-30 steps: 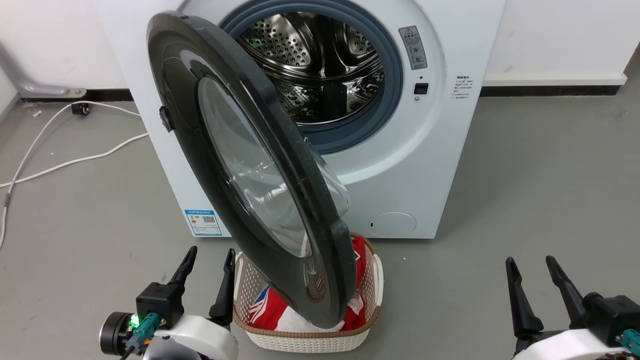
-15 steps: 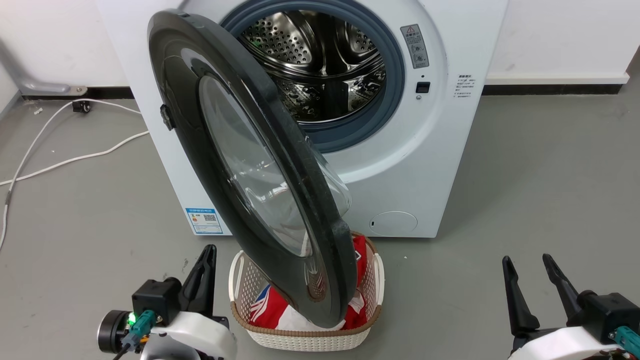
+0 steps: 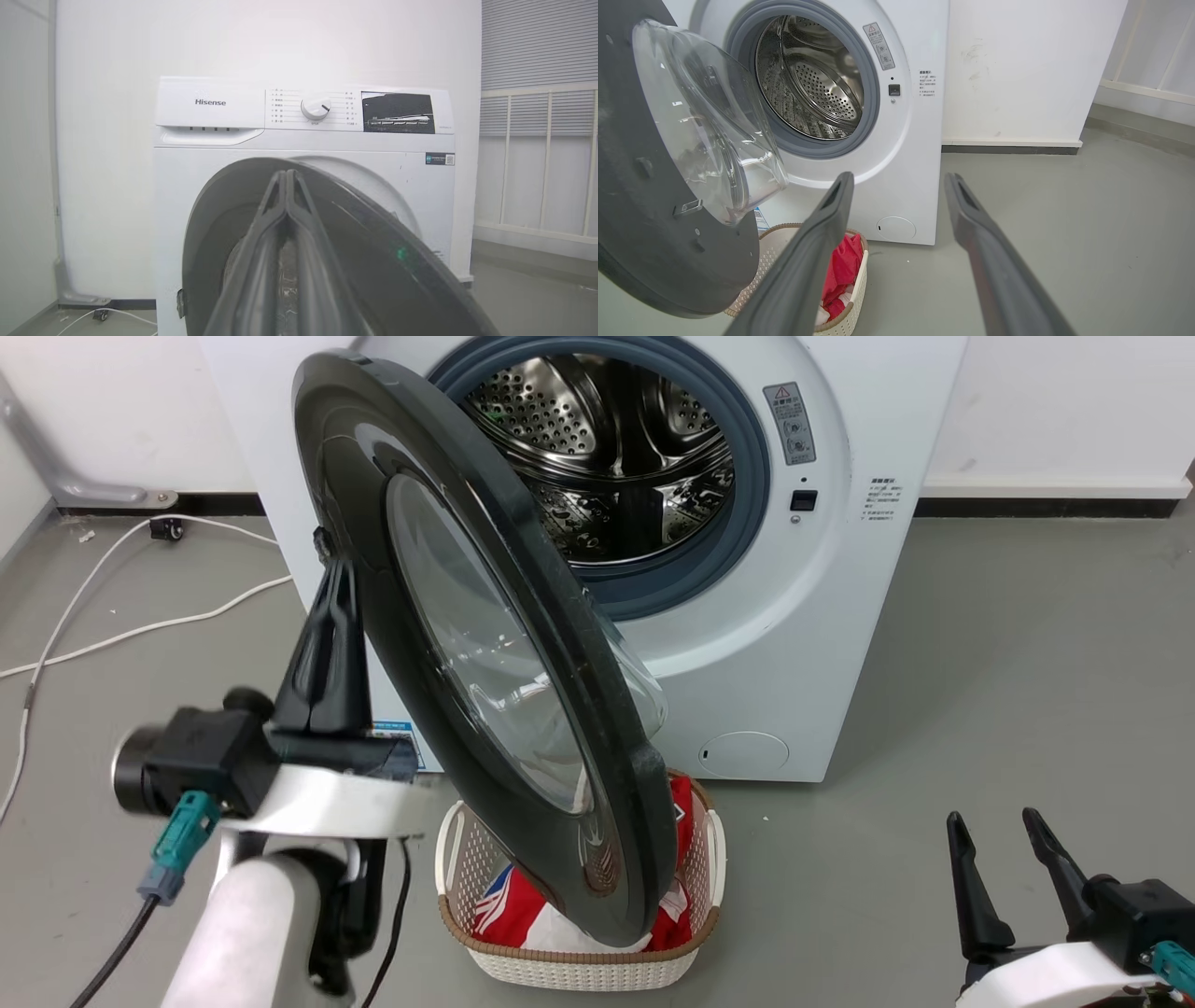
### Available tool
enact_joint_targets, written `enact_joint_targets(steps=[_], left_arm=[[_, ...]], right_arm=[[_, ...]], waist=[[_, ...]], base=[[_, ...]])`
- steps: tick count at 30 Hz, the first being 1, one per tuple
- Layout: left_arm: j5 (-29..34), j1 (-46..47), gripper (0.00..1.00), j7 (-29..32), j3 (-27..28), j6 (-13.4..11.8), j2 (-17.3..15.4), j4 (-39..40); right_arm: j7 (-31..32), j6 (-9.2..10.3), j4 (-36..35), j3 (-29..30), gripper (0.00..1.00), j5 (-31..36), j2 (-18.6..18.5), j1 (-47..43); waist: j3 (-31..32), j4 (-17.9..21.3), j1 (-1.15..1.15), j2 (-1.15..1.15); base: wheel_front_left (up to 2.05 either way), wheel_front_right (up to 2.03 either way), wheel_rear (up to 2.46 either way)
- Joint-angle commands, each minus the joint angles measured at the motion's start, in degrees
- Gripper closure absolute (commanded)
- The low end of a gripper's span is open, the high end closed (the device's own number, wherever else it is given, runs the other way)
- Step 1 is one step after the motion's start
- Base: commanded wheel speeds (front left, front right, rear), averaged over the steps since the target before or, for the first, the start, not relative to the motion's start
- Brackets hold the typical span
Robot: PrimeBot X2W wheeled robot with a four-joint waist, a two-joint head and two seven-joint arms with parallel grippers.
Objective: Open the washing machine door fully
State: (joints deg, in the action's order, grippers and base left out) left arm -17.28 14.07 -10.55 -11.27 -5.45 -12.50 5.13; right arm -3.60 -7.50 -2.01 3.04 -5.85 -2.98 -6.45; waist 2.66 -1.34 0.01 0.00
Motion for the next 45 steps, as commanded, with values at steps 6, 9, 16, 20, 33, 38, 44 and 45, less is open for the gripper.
enact_joint_targets(steps=[6, 9, 16, 20, 33, 38, 44, 45], left_arm=[[2.06, 7.68, 1.00, 0.96, -3.59, -0.25, 2.70, 8.17], [2.60, 10.43, 1.00, 2.52, -7.04, 0.44, 4.58, 10.56], [0.40, 10.78, 1.00, 7.63, -17.44, 2.89, 7.92, 12.05], [-2.45, 8.33, 1.00, 11.04, -23.90, 3.87, 8.80, 11.18], [-6.44, -1.88, 1.00, 17.42, -34.95, 4.50, 8.24, -0.16], [-5.98, -1.24, 1.00, 16.20, -33.64, 3.15, 8.15, -7.13], [-6.49, 0.38, 1.00, 12.83, -30.70, 1.47, 8.34, -13.71], [-6.65, 0.70, 1.00, 12.28, -30.13, 1.23, 8.40, -14.59]], right_arm=[[-0.45, 0.01, 0.32, 0.49, 0.00, 0.99, 0.17, 0.98], [-0.57, 0.01, 0.54, 0.46, 0.00, 2.39, 0.16, 1.08], [-0.91, 0.01, 0.94, 0.75, 0.00, 2.01, 0.16, 1.10], [-0.94, 0.01, 1.07, 1.03, 0.00, 2.89, 0.16, 0.78], [-0.56, 0.01, 1.61, 1.56, 0.00, 3.10, 0.15, 0.90], [-0.37, 0.01, 1.84, 1.46, 0.00, 2.92, 0.15, 1.12], [-0.38, 0.01, 2.21, 1.37, 0.00, 2.34, 0.15, 1.06], [-0.40, 0.01, 2.30, 1.33, 0.00, 2.09, 0.15, 1.08]], waist=[[-0.22, 0.15, -0.01, 0.00], [-0.27, 0.47, -0.01, 0.00], [-0.45, 1.09, -0.01, 0.00], [-0.44, 1.06, -0.01, 0.00], [-0.84, 1.38, -0.01, 0.00], [-0.90, 1.73, -0.01, 0.00], [-1.15, 2.14, -0.01, 0.00], [-1.21, 2.18, -0.01, 0.00]], base=[[0.00, 0.00, 0.00], [0.00, 0.00, 0.00], [0.00, 0.00, 0.00], [0.00, 0.00, 0.00], [0.00, 0.00, 0.00], [0.00, 0.00, 0.00], [0.00, 0.00, 0.00], [0.00, 0.00, 0.00]])
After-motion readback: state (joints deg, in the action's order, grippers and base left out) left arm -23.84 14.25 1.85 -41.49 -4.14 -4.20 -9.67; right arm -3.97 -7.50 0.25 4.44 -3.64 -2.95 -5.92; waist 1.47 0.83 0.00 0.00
